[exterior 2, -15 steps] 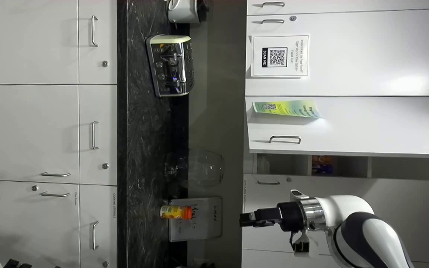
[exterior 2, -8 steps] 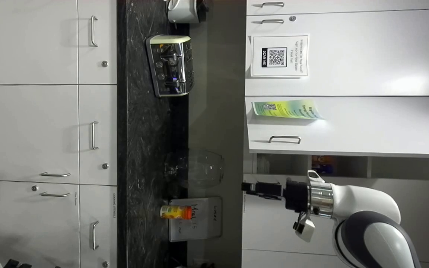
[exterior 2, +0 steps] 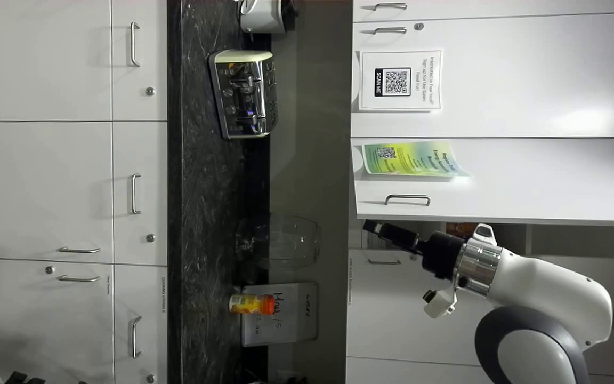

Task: Close the open cupboard

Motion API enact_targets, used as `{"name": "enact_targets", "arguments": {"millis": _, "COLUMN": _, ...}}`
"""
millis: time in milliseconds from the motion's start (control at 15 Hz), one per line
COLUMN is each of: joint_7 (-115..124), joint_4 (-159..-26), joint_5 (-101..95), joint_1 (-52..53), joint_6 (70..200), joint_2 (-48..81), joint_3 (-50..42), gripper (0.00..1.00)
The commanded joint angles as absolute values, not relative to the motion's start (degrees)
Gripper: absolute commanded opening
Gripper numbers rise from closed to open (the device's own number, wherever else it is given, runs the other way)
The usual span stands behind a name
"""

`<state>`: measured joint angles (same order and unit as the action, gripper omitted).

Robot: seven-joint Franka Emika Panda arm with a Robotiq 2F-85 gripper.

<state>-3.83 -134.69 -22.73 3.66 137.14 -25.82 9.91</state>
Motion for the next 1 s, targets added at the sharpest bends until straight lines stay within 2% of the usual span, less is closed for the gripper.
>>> {"name": "enact_targets", "arguments": {"millis": 0, "joint_7": 0.5, "joint_4": -133.0, "joint_5": -32.3, "joint_1": 1.0, "joint_6": 139.7, "joint_2": -24.3, "joint_3": 14.0, "gripper": 1.0}}
{"name": "enact_targets", "arguments": {"millis": 733, "joint_7": 5.8, "joint_4": -121.0, "joint_5": -68.0, "joint_1": 1.3, "joint_6": 129.1, "joint_2": -20.0, "joint_3": 18.2, "gripper": 1.0}}
{"name": "enact_targets", "arguments": {"millis": 800, "joint_7": 4.1, "joint_4": -123.9, "joint_5": -63.8, "joint_1": 4.2, "joint_6": 131.0, "joint_2": -21.5, "joint_3": 15.4, "gripper": 1.0}}
{"name": "enact_targets", "arguments": {"millis": 933, "joint_7": 5.1, "joint_4": -122.5, "joint_5": -67.1, "joint_1": 4.3, "joint_6": 130.0, "joint_2": -20.8, "joint_3": 15.3, "gripper": 1.0}}
